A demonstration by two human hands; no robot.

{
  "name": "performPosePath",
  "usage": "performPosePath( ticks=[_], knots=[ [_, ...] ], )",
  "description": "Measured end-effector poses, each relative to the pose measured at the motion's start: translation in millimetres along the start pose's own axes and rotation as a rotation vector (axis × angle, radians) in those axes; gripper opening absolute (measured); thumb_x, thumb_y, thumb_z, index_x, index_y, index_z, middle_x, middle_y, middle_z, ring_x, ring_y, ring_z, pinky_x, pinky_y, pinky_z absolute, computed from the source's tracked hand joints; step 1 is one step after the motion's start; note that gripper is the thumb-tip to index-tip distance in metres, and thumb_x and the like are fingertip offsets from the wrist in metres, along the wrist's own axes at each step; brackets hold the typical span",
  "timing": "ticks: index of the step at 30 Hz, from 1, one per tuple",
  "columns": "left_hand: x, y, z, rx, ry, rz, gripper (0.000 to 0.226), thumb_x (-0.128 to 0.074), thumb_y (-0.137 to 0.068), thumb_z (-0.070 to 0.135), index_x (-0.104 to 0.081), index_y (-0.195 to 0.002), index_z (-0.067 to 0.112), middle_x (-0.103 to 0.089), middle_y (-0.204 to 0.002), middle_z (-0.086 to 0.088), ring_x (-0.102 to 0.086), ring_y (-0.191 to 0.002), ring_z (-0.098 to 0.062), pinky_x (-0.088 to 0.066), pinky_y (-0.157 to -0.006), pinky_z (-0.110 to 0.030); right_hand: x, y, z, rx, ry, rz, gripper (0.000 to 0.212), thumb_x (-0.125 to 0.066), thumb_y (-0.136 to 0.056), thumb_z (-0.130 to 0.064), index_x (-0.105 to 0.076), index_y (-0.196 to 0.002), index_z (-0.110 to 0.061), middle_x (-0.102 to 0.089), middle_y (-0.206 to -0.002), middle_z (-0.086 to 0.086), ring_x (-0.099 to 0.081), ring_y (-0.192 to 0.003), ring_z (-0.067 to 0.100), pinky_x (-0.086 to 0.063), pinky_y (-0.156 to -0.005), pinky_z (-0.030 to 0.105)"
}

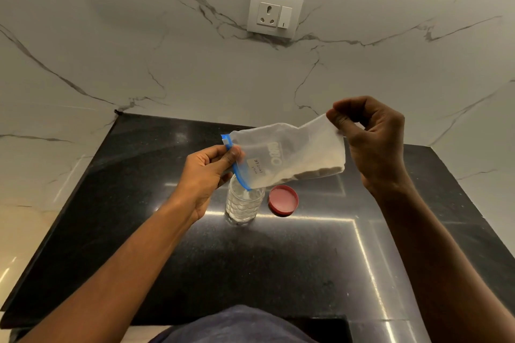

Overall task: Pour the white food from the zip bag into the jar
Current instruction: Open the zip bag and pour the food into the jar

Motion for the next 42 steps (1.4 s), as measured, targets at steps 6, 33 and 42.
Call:
performPosePath(
  ticks=[6, 33, 42],
  knots=[
    [2.3, 0.0, -0.1, 0.004, 0.001, -0.007, 0.036, -0.076, -0.076, 0.036, -0.077, -0.109, 0.023, -0.084, -0.098, 0.008, -0.075, -0.106, -0.021, -0.061, -0.089, -0.036, -4.0, -4.6, -2.1, 0.002, 0.03, -0.009, 0.014, -0.079, -0.092, -0.016, -0.074, -0.098, -0.027, -0.075, -0.094, -0.006, -0.073, -0.091, 0.013, -0.063, -0.079, 0.032],
    [5.5, -7.6, -4.4, 0.008, 0.04, -0.036, 0.033, -0.078, -0.075, 0.037, -0.077, -0.106, 0.026, -0.083, -0.098, 0.01, -0.075, -0.105, -0.018, -0.06, -0.086, -0.036, -11.9, -7.3, -5.3, -0.011, 0.118, 0.06, 0.012, -0.073, -0.095, -0.018, -0.073, -0.106, -0.023, -0.072, -0.092, -0.015, -0.068, -0.085, -0.001, -0.057, -0.077, 0.02],
    [-0.3, -12.4, -8.9, 0.016, 0.073, -0.063, 0.033, -0.078, -0.078, 0.034, -0.078, -0.109, 0.022, -0.084, -0.101, 0.007, -0.079, -0.097, -0.013, -0.063, -0.07, -0.023, -3.1, -4.1, 1.9, -0.049, 0.15, 0.167, 0.022, -0.075, -0.091, -0.02, -0.072, -0.113, -0.018, -0.071, -0.087, -0.009, -0.069, -0.081, 0.008, -0.062, -0.078, 0.032]
  ],
)
Point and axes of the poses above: each hand's wrist, its own y-axis away from the middle knuckle, its own x-axis out of the back of the hand, z = x × y, the point moved 9 cm from there along -y, towards the middle knuckle
